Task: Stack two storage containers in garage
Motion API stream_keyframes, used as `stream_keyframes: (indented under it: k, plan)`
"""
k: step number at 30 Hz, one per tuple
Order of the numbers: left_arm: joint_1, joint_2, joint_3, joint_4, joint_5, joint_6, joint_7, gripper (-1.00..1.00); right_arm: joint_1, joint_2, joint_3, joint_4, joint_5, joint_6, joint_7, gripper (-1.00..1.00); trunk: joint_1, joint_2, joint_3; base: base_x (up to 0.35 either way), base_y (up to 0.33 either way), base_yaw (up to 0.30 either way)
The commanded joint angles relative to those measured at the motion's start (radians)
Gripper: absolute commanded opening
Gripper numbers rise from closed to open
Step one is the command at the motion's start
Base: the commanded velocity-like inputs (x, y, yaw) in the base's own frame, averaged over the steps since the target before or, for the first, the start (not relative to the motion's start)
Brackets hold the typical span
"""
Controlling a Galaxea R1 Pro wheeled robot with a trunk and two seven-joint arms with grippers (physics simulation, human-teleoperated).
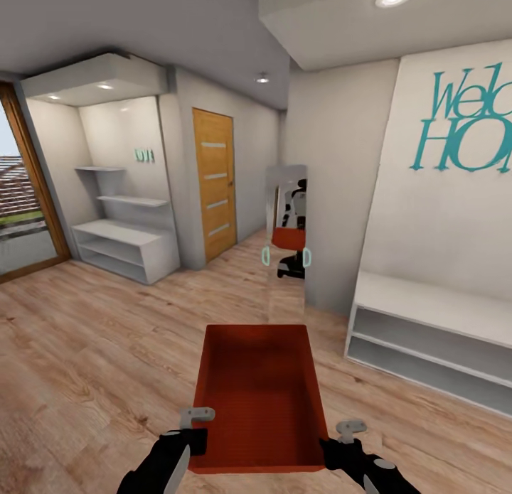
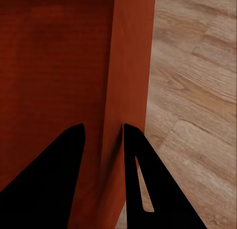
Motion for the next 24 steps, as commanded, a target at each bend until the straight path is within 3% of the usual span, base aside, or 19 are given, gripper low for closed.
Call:
stream_keyframes:
  k: [1, 17, 24]
  plan:
    - [-0.002, -0.002, 0.061, -0.005, -0.032, 0.007, 0.002, -1.0, 0.0, -0.001, 0.005, 0.0, -0.012, -0.001, 0.001, -1.0, 0.001, -0.002, -0.002, 0.328, 0.0, 0.226]
    - [-0.002, 0.0, 0.061, -0.005, -0.032, 0.005, 0.002, -1.0, 0.0, -0.001, 0.005, 0.0, -0.013, -0.001, 0.002, -1.0, 0.001, -0.002, -0.002, 0.328, 0.0, 0.241]
    - [-0.001, 0.001, 0.062, -0.005, -0.032, 0.005, 0.002, -1.0, 0.0, -0.001, 0.005, 0.0, -0.014, -0.001, 0.002, -1.0, 0.001, -0.002, -0.002, 0.328, 0.0, 0.067]
